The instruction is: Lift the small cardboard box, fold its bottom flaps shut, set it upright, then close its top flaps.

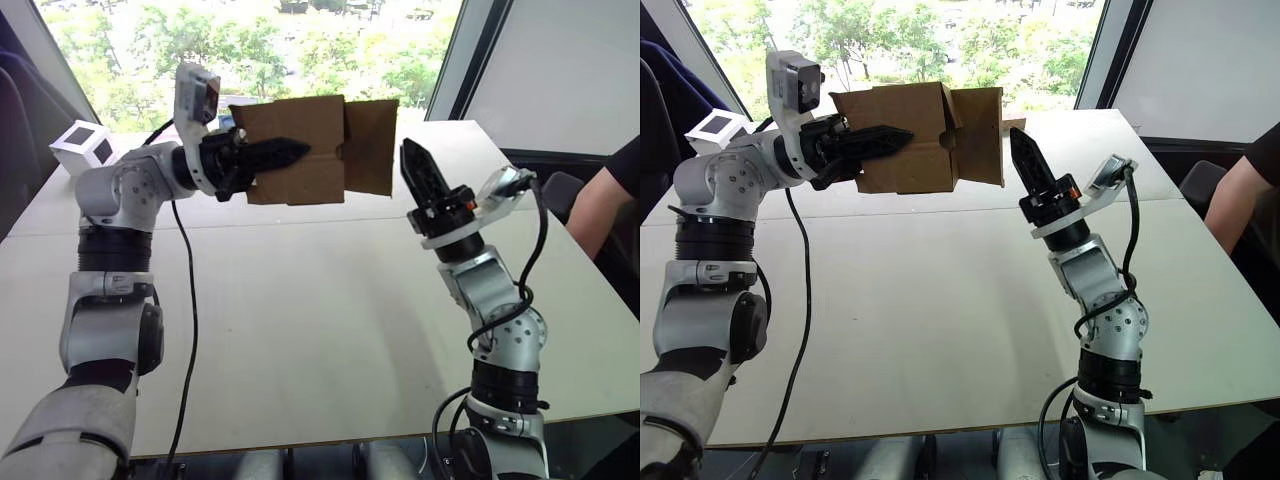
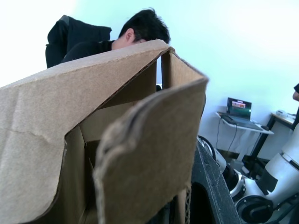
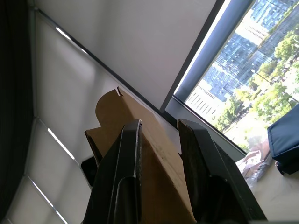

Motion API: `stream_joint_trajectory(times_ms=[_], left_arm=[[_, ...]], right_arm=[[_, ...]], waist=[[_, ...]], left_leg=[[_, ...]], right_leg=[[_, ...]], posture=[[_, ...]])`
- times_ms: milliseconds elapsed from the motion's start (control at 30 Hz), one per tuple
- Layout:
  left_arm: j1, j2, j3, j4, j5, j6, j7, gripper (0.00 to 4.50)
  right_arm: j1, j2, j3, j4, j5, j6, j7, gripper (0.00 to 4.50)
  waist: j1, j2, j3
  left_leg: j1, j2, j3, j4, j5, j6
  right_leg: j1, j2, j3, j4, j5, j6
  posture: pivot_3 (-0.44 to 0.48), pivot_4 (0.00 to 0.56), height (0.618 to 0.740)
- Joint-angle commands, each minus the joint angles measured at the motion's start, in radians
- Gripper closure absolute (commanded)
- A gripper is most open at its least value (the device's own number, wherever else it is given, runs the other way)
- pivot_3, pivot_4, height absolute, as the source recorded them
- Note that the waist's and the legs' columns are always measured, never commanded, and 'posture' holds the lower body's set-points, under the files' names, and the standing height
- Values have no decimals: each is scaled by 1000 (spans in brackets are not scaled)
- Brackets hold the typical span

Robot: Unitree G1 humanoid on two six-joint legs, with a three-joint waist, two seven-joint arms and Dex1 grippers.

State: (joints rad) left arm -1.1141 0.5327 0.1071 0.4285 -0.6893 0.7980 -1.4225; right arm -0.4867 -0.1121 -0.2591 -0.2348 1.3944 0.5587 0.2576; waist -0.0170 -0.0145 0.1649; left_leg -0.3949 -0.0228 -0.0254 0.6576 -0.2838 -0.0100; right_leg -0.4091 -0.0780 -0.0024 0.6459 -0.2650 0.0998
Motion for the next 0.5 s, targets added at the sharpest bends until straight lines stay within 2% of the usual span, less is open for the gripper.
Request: stream_joint_trajectory(times_ms=[33,500], left_arm=[[-24,7,22,-30,-23,-3,-2,4500],[-30,-5,23,26,-5,-18,14,4500]], right_arm=[[-17,13,27,-54,-3,2,20,3267],[-4,54,52,-96,-1,-13,0,3267]], waist=[[0,0,0],[0,0,0]], left_leg=[[0,0,0,0,0,0],[0,0,0,0,0,0]], right_leg=[[0,0,0,0,0,0],[0,0,0,0,0,0]], posture=[[0,150,737],[0,150,737]])
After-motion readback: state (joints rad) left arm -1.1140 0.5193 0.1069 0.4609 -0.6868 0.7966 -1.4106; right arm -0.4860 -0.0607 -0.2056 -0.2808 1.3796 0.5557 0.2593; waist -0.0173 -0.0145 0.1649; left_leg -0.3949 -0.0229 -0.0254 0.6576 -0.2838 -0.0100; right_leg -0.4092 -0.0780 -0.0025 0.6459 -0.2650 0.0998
